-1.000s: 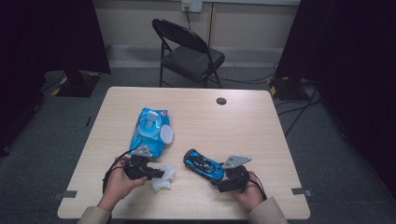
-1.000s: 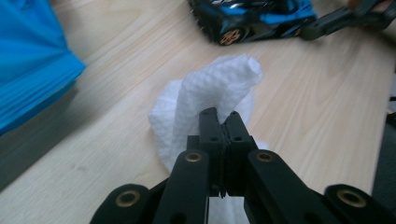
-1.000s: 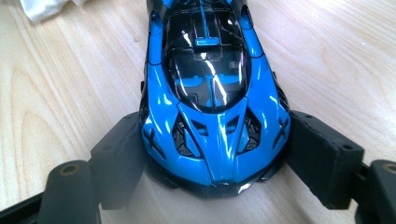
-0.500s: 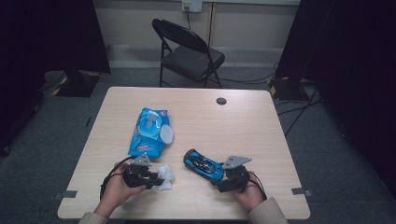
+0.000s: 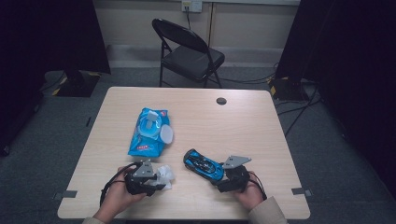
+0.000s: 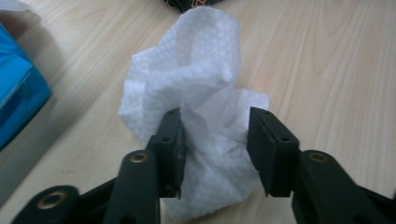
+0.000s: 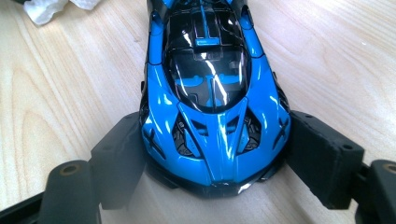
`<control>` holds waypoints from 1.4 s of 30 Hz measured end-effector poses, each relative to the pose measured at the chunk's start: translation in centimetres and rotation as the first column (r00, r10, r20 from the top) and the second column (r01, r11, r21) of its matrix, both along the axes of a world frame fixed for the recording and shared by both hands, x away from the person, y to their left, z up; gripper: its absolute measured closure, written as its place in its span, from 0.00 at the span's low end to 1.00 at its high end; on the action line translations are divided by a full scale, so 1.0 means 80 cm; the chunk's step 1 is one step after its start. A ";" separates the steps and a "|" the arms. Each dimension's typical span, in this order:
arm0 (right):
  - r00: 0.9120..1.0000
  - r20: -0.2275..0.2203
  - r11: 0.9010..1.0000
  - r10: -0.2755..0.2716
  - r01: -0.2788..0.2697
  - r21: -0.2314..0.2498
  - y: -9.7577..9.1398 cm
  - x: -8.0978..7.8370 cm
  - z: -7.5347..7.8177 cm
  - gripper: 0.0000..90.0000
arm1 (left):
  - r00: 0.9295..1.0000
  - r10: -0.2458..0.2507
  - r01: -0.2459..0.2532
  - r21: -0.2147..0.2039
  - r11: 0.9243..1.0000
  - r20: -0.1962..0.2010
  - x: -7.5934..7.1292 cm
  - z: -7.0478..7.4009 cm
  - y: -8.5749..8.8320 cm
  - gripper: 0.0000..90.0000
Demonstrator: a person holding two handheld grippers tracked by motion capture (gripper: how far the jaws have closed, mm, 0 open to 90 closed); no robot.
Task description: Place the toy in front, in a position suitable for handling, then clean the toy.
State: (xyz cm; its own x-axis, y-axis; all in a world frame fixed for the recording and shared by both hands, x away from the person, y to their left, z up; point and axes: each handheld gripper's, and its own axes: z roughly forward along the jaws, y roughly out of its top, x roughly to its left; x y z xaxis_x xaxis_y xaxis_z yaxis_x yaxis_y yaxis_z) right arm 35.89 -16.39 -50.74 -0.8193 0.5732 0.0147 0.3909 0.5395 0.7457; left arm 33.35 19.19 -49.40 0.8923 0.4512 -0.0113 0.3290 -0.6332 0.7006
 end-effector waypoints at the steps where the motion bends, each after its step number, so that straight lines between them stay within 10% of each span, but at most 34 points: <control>1: 1.000 0.000 1.000 0.000 0.000 0.000 0.000 0.000 0.000 0.26 | 1.000 -0.001 0.001 0.004 1.000 0.000 0.001 0.000 0.001 0.71; 15: 1.000 -0.001 1.000 0.006 -0.006 0.001 0.000 0.001 0.000 0.26 | 0.997 0.079 -0.079 0.022 0.997 -0.011 0.001 0.006 -0.004 0.91; 30: 1.000 -0.001 1.000 0.006 -0.006 0.001 0.000 0.001 0.000 0.26 | 0.995 0.079 -0.089 -0.182 0.979 -0.063 0.006 0.036 -0.006 0.92; 42: 1.000 0.000 1.000 0.006 -0.006 0.001 0.000 0.001 0.000 0.26 | 0.995 0.055 -0.075 -0.240 0.968 -0.089 0.019 0.050 -0.026 0.92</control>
